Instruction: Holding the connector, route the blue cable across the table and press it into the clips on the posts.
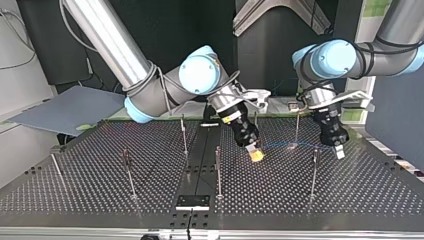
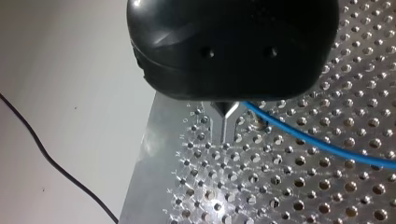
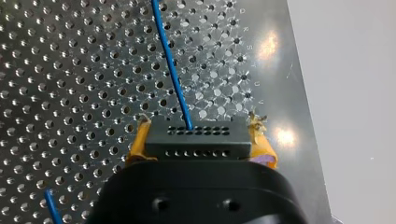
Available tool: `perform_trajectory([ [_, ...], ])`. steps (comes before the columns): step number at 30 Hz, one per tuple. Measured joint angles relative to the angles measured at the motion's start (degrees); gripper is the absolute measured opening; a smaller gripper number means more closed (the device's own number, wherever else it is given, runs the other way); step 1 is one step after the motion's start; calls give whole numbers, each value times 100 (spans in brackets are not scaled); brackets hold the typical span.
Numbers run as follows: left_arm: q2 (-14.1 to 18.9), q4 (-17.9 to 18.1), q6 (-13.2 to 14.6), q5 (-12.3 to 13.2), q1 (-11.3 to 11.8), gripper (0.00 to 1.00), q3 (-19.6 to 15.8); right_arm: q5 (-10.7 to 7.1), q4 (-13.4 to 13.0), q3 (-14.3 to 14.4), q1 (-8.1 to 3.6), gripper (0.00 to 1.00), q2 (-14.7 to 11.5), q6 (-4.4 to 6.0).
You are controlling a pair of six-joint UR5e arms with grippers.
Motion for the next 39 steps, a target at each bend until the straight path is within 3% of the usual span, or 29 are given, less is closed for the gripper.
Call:
perform_trajectory([
  [14, -590, 450, -246, 455, 221, 0, 351, -32, -43, -19, -107, 0, 14, 0],
  [25, -640, 542, -353, 638, 391, 0, 405, -59, -51, -163, -200, 0, 20, 0],
  [36, -642, 357, -658, 674, 408, 0, 401, -51, -46, -173, -222, 0, 22, -1],
  [38, -640, 321, -707, 741, 410, 15, 399, -47, -44, -173, -222, 0, 23, -4],
  [39, -638, 297, -734, 773, 411, 15, 399, -46, -42, -173, -222, 0, 23, -6],
])
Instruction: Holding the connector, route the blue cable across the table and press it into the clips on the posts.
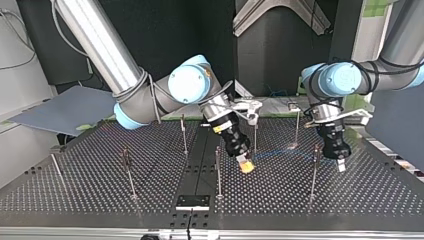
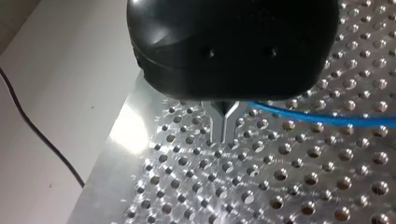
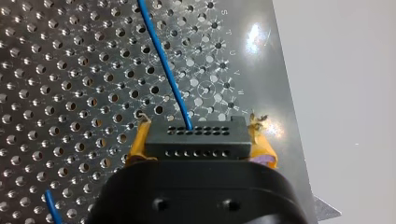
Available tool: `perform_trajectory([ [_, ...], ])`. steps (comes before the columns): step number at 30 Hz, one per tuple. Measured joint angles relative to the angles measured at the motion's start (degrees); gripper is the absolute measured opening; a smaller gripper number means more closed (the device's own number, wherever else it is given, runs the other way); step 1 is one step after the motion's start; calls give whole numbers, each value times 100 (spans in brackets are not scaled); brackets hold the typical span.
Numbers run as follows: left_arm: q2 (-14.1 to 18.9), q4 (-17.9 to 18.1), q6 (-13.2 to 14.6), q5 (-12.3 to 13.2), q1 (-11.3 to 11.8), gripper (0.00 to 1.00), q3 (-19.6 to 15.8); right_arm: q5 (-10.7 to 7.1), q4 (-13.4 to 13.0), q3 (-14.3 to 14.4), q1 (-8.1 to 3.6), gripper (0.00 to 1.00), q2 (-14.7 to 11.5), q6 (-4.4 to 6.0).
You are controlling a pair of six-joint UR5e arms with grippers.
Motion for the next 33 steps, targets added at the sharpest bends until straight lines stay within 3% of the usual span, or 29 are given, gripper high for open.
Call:
perform_trajectory([
  [1, 1, -32, -28, 21, 0, 24, -1, 1, 2, 0, 0, 0, 0, -3],
  [3, 2, -116, -89, 26, 1, 24, -1, 7, 8, 0, 0, 0, 1, -7],
  [4, 4, -157, -111, 21, 2, 47, -2, 15, 11, 0, 0, 0, 3, -8],
  [5, 7, -215, -145, 13, 7, 55, -2, 24, 14, 0, -1, 0, 4, -10],
  [6, 8, -258, -179, 9, 11, 55, -2, 36, 17, 0, -1, 0, 4, -12],
  [7, 9, -305, -218, 6, 15, 72, -2, 49, 22, 0, -1, 0, 5, -16],
  [8, 14, -369, -271, 6, 20, 81, -2, 57, 25, 1, -1, 0, 6, -19],
  [9, 20, -415, -311, 10, 23, 81, -3, 62, 28, 1, -1, 0, 7, -22],
  [11, 54, -519, -414, 31, 26, 100, -8, 69, 31, 2, -1, 0, 10, -25],
  [17, 268, -822, -585, 54, -1, 100, -34, 79, 42, 5, 2, 0, 21, -35],
  [33, 989, -1643, -633, 272, -59, 100, -513, 152, 112, 5, 57, 0, 220, -46],
])
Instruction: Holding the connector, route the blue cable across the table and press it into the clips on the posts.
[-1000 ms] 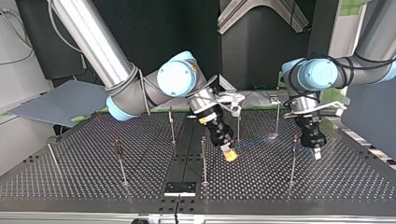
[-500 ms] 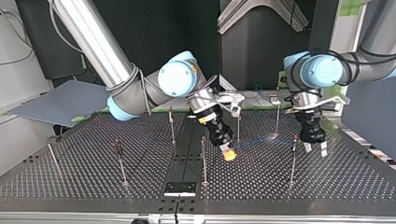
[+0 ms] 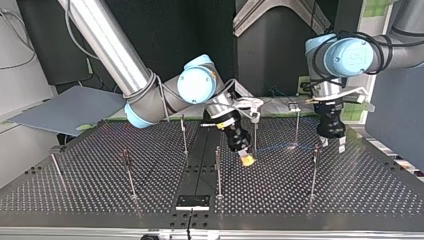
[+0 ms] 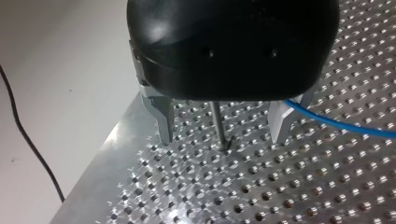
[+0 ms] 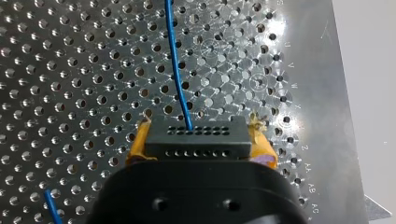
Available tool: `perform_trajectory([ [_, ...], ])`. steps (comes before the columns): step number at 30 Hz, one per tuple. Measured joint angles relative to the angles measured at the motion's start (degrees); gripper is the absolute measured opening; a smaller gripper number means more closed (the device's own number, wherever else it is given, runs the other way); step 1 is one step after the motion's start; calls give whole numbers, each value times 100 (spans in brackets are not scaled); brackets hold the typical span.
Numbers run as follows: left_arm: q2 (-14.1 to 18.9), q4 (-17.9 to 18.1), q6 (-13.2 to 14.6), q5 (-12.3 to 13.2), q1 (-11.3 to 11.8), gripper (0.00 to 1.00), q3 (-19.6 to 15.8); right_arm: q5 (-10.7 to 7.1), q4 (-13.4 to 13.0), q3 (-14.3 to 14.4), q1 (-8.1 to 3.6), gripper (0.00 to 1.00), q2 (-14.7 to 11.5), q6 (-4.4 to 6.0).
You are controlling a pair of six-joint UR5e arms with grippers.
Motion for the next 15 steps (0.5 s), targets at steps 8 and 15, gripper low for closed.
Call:
perform_trajectory([
  [8, 291, -396, -17, 273, -26, 100, -245, 1, 15, 0, 4, 0, 0, 5],
  [15, 589, -659, 142, 314, -89, 100, -339, 7, 68, -2, 4, 0, -1, 1],
])
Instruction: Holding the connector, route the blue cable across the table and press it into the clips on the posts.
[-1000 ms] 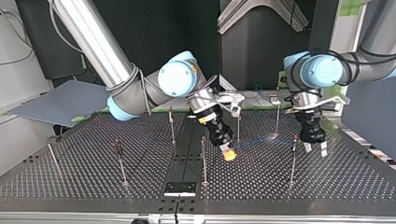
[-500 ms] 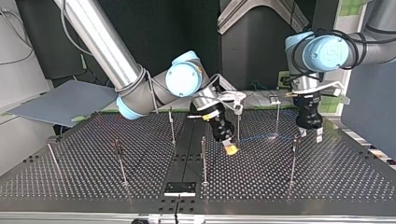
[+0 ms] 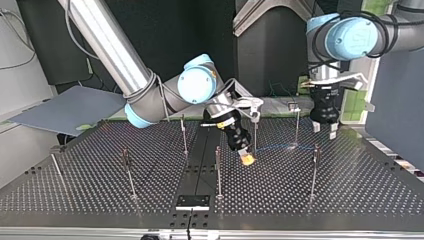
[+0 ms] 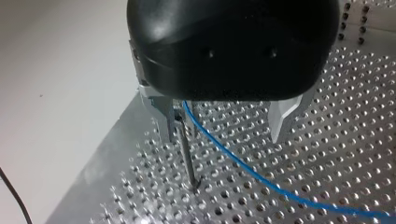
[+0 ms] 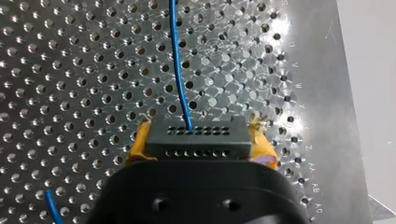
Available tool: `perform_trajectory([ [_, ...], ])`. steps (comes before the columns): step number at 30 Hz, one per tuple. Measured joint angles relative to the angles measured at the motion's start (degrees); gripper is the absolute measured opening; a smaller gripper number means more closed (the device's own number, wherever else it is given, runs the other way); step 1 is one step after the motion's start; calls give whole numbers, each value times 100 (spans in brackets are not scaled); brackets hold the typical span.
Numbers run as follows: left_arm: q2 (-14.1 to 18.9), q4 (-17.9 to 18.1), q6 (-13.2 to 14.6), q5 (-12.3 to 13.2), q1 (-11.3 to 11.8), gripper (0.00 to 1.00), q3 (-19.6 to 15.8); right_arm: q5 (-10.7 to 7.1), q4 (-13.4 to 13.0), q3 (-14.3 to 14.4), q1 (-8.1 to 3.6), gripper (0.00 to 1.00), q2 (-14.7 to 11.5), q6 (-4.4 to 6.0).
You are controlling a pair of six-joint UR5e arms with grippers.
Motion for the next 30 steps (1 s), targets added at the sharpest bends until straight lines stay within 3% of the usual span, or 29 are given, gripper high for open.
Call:
perform_trajectory([
  [7, 231, 130, 297, 147, -124, 100, -10, 56, 20, -1, -19, 0, -1, 30],
  [12, 121, 162, 561, 311, -249, 100, -12, 83, 36, -2, -43, 0, -1, 40],
  [21, 93, 409, 1000, 345, -462, 100, -6, 108, 56, -2, -65, 0, 0, 42],
  [30, -132, 870, 1131, 306, -624, 100, 113, 108, 57, -3, -99, 0, 2, 42],
])
